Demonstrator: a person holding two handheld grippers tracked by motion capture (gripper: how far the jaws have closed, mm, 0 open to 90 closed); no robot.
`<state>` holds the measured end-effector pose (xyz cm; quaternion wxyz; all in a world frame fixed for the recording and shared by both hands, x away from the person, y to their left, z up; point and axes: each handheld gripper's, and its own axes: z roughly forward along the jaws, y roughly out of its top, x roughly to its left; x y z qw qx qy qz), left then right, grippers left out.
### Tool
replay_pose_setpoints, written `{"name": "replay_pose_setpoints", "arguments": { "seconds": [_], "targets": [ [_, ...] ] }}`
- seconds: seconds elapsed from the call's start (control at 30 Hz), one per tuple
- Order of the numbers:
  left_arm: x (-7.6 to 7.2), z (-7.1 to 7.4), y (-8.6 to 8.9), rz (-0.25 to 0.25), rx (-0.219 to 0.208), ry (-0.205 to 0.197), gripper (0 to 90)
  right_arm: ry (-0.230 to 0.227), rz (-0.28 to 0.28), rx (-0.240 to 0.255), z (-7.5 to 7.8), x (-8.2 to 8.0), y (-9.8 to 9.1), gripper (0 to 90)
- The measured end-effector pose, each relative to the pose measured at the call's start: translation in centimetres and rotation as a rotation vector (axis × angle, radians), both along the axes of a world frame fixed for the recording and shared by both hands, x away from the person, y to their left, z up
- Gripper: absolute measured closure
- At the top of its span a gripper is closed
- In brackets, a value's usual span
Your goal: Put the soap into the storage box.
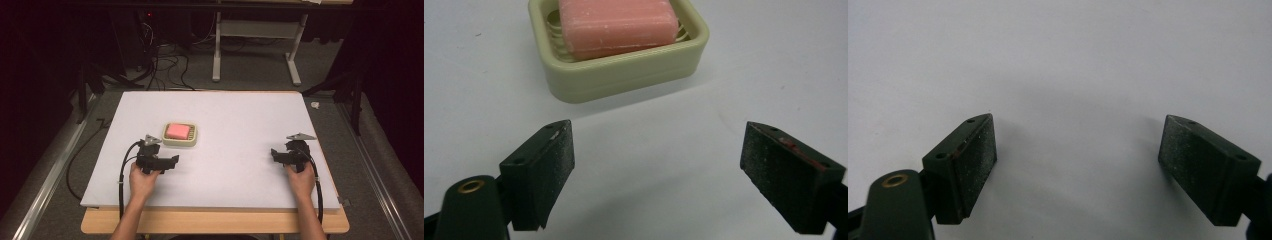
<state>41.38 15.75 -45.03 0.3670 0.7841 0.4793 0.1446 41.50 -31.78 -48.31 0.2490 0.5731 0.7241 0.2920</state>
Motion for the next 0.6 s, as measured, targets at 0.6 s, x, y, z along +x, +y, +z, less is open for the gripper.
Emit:
{"name": "replay_pose_setpoints", "arguments": {
  "seconds": [0.6],
  "targets": [
    [0.96,-1.09,-0.07,0.025,0.045,0.004,15.1,-0.001,0.001,-0.001,0.00,0.00,-0.01,16.2]
  ]
}}
